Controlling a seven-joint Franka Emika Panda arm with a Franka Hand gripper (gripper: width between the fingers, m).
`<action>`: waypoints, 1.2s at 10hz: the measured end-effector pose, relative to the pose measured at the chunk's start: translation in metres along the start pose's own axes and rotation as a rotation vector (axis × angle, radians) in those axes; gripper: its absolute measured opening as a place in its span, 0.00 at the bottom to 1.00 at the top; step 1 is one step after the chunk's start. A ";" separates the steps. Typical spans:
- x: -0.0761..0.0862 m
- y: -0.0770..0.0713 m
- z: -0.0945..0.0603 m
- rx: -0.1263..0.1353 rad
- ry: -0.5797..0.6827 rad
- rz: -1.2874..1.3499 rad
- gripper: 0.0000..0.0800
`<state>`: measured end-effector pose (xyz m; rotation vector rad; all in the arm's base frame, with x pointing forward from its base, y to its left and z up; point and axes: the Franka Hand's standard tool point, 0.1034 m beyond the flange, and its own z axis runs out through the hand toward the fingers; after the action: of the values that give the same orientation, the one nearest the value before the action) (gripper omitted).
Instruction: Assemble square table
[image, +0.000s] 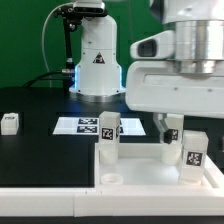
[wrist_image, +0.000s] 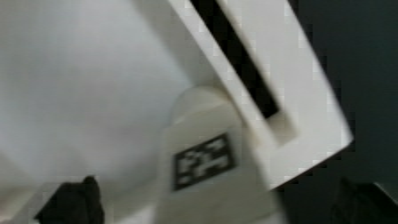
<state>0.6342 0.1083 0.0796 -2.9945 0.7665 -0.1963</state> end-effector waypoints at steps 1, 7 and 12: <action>-0.002 -0.007 -0.001 0.007 -0.004 -0.147 0.81; -0.001 -0.006 0.000 0.004 -0.005 0.153 0.36; -0.005 -0.011 0.004 0.023 -0.036 0.926 0.36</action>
Offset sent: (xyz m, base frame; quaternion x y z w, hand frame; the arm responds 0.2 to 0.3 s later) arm 0.0000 0.0000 0.0000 0.0000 0.0000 0.0000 1.0000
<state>0.6360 0.1206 0.0761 -2.2809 1.9699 -0.0992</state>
